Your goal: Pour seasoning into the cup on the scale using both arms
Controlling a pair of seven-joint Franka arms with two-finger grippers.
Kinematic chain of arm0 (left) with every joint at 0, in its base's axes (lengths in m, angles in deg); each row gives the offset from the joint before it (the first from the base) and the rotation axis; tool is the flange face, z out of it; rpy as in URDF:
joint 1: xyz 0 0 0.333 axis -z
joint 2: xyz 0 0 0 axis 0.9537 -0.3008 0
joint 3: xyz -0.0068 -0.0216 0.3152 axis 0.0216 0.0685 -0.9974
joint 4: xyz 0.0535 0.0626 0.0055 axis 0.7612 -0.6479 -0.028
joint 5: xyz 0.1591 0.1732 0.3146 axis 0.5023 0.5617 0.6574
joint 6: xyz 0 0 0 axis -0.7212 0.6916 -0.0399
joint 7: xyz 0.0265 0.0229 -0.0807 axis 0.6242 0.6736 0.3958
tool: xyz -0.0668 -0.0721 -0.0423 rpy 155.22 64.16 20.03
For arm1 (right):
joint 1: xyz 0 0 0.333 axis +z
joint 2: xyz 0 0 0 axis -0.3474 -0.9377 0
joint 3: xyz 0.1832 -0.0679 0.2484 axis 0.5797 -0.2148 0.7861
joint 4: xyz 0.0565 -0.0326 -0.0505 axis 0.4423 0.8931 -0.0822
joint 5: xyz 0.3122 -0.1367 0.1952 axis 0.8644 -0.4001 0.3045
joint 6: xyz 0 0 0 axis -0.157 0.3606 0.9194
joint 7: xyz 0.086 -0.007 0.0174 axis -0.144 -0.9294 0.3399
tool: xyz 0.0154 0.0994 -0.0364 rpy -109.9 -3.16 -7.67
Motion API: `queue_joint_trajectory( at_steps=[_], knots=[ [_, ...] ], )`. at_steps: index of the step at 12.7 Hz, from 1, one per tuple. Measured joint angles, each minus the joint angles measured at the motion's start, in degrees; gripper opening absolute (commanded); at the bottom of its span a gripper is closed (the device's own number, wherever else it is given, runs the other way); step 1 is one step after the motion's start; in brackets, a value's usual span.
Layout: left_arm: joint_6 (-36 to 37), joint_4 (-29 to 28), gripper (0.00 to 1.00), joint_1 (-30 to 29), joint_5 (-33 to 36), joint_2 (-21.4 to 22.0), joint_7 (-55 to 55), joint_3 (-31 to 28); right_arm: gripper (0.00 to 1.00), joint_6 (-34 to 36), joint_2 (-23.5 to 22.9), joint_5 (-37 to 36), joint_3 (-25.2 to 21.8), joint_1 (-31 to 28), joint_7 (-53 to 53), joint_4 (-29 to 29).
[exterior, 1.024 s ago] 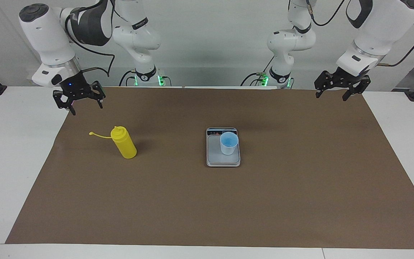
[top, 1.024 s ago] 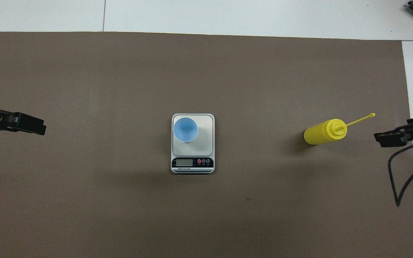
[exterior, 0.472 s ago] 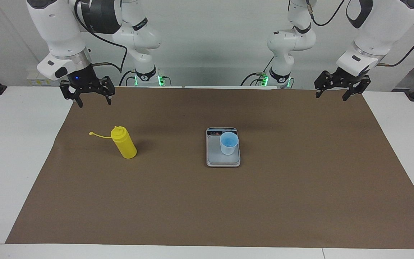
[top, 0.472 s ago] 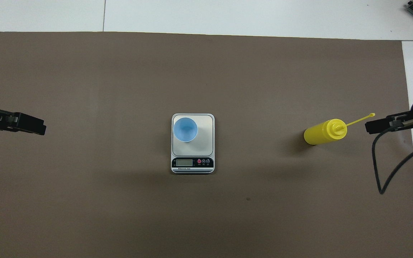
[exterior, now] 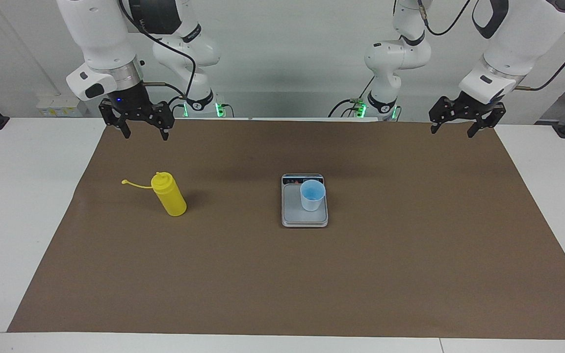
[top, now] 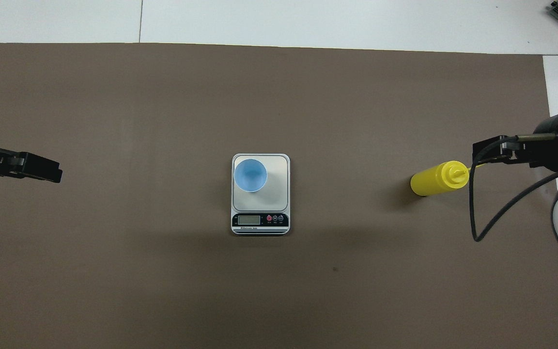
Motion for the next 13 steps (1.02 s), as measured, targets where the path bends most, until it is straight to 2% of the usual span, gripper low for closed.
queue_joint_trajectory(
  at_steps=[13],
  knots=[
    [0.0, 0.0, 1.0, 0.0, 0.0, 0.0, 0.0, 0.0, 1.0, 1.9, -0.1, 0.1, -0.5, -1.0, 0.0, 0.3]
  ],
)
